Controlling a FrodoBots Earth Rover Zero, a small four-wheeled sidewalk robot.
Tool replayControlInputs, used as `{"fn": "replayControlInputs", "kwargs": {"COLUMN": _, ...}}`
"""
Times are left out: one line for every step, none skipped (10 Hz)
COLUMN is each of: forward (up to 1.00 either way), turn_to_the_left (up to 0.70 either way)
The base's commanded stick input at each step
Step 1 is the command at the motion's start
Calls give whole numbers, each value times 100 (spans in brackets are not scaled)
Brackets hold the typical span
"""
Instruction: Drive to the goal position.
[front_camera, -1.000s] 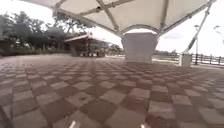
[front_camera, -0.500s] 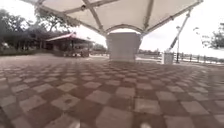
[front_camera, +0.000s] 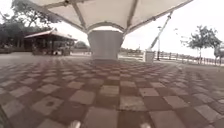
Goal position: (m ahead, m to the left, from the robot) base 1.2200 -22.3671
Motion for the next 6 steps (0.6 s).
{"fn": "replayControlInputs", "kwargs": {"forward": 0, "turn_to_the_left": -45}}
{"fn": "replayControlInputs", "kwargs": {"forward": 0, "turn_to_the_left": -45}}
{"fn": "replayControlInputs", "kwargs": {"forward": 0, "turn_to_the_left": -45}}
{"fn": "replayControlInputs", "kwargs": {"forward": 0, "turn_to_the_left": -45}}
{"fn": "replayControlInputs", "kwargs": {"forward": 0, "turn_to_the_left": -45}}
{"fn": "replayControlInputs", "kwargs": {"forward": 66, "turn_to_the_left": -3}}
